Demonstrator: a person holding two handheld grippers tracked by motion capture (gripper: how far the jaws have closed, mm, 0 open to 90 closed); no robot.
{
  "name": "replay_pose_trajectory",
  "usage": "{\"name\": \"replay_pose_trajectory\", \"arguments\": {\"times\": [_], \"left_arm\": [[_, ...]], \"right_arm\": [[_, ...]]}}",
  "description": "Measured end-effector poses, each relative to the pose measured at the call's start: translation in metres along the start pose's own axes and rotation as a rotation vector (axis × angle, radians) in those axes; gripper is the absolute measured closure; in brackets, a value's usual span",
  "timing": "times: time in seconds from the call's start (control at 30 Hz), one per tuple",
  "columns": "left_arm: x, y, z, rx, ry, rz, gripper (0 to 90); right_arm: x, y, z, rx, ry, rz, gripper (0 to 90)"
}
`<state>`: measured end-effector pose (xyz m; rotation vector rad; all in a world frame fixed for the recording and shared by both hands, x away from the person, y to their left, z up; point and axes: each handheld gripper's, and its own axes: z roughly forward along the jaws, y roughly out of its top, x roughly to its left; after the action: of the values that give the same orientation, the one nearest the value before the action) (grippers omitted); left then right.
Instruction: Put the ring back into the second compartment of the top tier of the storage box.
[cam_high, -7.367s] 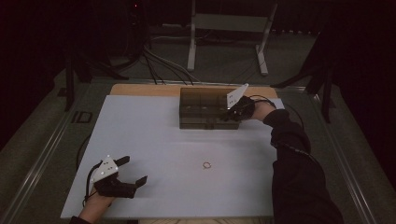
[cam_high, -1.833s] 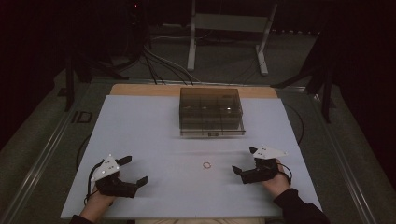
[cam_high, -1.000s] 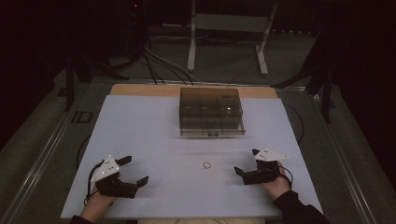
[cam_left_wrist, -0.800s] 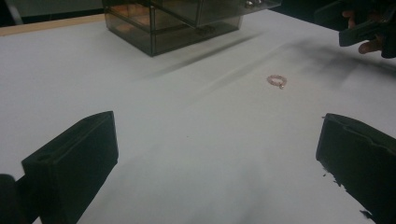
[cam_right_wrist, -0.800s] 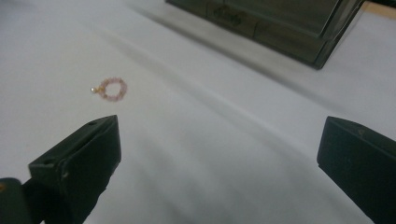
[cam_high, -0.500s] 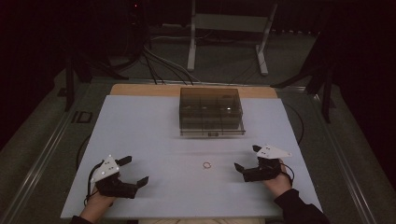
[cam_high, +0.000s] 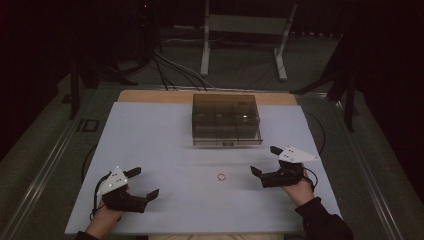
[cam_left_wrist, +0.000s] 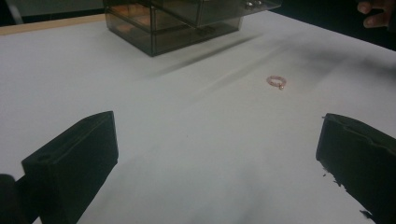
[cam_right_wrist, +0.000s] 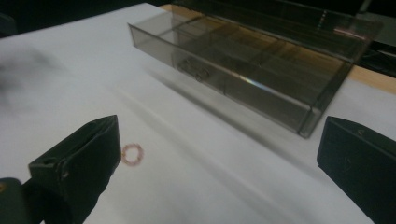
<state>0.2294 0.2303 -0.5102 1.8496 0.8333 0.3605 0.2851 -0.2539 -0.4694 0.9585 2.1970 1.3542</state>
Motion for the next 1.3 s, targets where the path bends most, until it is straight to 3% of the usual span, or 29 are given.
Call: {"name": "replay_pose_trajectory", "arguments": {"times": [0.53,0.9,1.1,1.2,1.3], "left_arm": [[0.000,0.000,0.000,0.003,-0.004,0.000,0.0],[-0.001,0.000,0.000,0.007,-0.009,0.002,0.0],[-0.001,0.000,0.001,0.006,-0.013,0.004,0.0],[-0.001,0.000,0.000,0.004,-0.014,0.003,0.0],[-0.001,0.000,0.000,0.004,-0.014,0.005,0.0]], "right_arm": [[0.012,0.026,0.016,-0.027,0.125,-0.020,0.1],[0.019,0.035,0.035,-0.013,0.243,-0.062,0.1],[0.022,0.035,0.044,-0.028,0.335,-0.096,0.0],[0.024,0.034,0.050,-0.010,0.378,-0.097,0.1],[0.026,0.034,0.055,0.033,0.392,-0.121,0.1]]}}
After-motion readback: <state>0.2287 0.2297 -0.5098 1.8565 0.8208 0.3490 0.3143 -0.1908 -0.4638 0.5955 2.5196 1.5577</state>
